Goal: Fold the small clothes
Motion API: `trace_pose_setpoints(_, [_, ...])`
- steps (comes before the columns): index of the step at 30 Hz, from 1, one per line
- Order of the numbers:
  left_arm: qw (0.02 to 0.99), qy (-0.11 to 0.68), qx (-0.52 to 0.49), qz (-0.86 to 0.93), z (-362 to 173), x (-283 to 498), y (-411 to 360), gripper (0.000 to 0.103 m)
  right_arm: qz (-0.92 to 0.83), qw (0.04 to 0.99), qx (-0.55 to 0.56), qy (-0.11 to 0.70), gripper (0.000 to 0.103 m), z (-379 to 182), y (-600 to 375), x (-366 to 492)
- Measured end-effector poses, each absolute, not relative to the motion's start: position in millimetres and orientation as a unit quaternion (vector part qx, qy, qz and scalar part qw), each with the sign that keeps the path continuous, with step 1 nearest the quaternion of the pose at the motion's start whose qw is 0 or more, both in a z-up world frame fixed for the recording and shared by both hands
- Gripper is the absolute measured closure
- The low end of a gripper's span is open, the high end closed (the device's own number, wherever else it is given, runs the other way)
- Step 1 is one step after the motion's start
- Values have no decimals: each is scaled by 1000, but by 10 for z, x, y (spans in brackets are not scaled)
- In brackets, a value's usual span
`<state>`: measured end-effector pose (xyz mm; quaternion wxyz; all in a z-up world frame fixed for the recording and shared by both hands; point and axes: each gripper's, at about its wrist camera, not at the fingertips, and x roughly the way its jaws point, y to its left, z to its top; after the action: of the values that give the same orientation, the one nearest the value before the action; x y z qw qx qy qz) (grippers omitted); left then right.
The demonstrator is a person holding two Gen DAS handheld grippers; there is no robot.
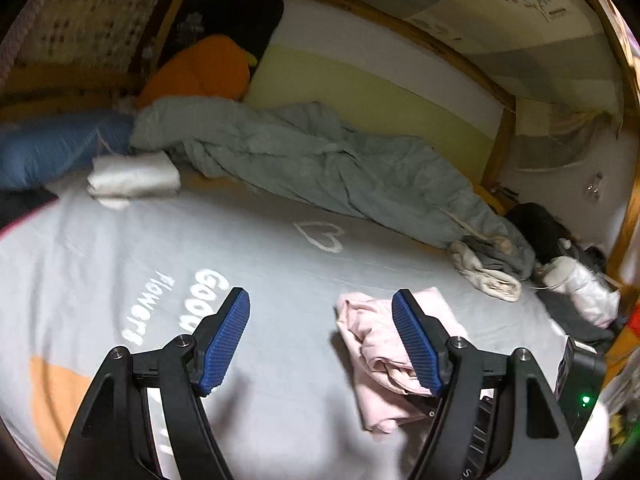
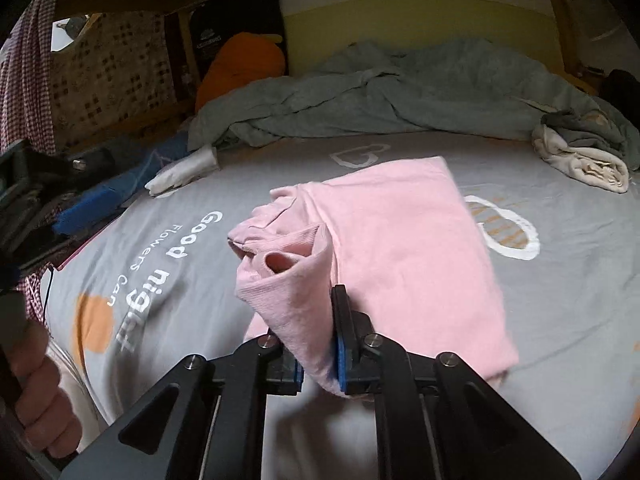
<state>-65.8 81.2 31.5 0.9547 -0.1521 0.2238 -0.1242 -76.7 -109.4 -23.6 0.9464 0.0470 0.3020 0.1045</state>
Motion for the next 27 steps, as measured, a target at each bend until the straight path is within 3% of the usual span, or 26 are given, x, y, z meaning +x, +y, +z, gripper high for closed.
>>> trace_pose_setpoints(5, [906, 291, -217, -219, 109, -328, 774, 31, 95, 947, 50, 301, 89, -299, -1115, -719])
trace_pose_setpoints(7, [849, 358, -279, -270, -16, -4, 743, 32, 88, 951, 53, 293, 89, -289, -1103, -695])
trace_pose_setpoints(9, [800, 407, -329, -295, -101, 261, 689, 38, 88, 951, 48, 292, 89, -298, -1083, -671])
trace_pose_setpoints(11, [802, 415, -316, -291, -56, 412, 590, 43, 89, 952, 49, 289, 89, -301, -1080, -667])
trace_pose_setpoints(13, [816, 422, -266, -291, 8, 523, 414, 60, 90, 953, 46, 287, 89, -305, -1078, -676])
trace_pose_setpoints(14, [817, 432, -251, -290, 13, 569, 335, 83, 89, 953, 43, 285, 89, -306, -1056, -666])
trace_pose_setpoints(15, [819, 442, -232, -284, 17, 617, 253, 96, 85, 955, 39, 282, 87, -308, -1056, -673])
trace_pose_setpoints(18, [840, 428, -186, -276, 118, 685, 102, 99, 74, 960, 20, 268, 76, -285, -1025, -676])
trace_pose_setpoints(20, [856, 408, -164, -273, 207, 728, 52, 100, 68, 965, 6, 253, 47, -236, -979, -688])
trace_pose_setpoints(21, [863, 401, -152, -266, 229, 760, 29, 100, 70, 967, 4, 244, 40, -202, -959, -701])
trace_pose_setpoints(27, [862, 421, -126, -252, 96, 914, 86, 100, 92, 966, 18, 239, 39, -234, -1051, -855])
